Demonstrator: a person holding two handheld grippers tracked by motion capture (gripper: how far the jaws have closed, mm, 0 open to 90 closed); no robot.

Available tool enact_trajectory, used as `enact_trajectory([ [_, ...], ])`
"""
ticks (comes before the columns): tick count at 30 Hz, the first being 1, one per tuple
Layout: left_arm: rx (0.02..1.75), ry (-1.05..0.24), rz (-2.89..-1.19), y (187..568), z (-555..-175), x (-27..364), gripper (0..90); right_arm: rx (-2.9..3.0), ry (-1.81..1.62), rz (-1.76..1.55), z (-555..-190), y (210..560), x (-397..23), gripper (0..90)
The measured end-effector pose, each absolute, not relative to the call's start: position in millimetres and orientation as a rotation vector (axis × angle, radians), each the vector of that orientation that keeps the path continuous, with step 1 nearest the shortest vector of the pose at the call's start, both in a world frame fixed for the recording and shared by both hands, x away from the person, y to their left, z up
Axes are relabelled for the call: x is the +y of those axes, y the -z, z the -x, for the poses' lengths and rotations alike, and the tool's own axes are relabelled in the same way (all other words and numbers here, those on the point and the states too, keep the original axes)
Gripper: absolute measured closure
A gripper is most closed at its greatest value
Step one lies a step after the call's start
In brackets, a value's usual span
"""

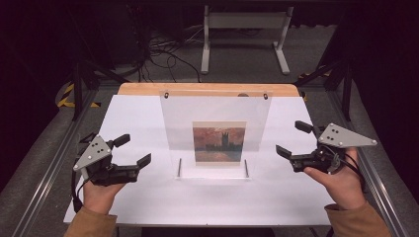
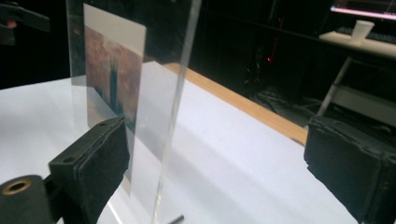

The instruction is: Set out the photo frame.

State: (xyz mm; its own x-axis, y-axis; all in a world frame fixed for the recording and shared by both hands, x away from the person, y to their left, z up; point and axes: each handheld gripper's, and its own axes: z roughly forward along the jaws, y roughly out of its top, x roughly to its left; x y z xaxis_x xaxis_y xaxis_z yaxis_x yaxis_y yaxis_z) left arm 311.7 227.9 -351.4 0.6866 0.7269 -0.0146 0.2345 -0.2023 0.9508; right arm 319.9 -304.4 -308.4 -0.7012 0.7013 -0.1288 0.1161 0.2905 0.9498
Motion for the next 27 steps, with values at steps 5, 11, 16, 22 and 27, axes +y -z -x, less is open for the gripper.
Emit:
enact_trajectory([
  [5, 0.786, -0.521, -1.778, 353.9, -309.3, 236.3, 2.7, 2.016, -1.380, -0.764, -314.4, 310.9, -318.9, 5.5],
  [11, 0.804, -0.537, -1.818, 362.3, -307.6, 243.4, 0.2, 2.037, -1.334, -0.838, -309.5, 318.8, -329.4, 7.3],
  [16, 0.794, -0.514, -1.799, 375.7, -307.6, 248.3, 0.7, 2.050, -1.279, -0.905, -305.0, 331.0, -333.3, 9.8],
  [22, 0.805, -0.505, -1.783, 394.1, -307.4, 250.2, 0.2, 2.072, -1.276, -0.959, -305.5, 352.7, -333.4, 9.8],
  [27, 0.818, -0.509, -1.777, 408.0, -304.5, 252.4, 0.5, 2.083, -1.274, -1.002, -306.5, 372.0, -333.1, 9.4],
])
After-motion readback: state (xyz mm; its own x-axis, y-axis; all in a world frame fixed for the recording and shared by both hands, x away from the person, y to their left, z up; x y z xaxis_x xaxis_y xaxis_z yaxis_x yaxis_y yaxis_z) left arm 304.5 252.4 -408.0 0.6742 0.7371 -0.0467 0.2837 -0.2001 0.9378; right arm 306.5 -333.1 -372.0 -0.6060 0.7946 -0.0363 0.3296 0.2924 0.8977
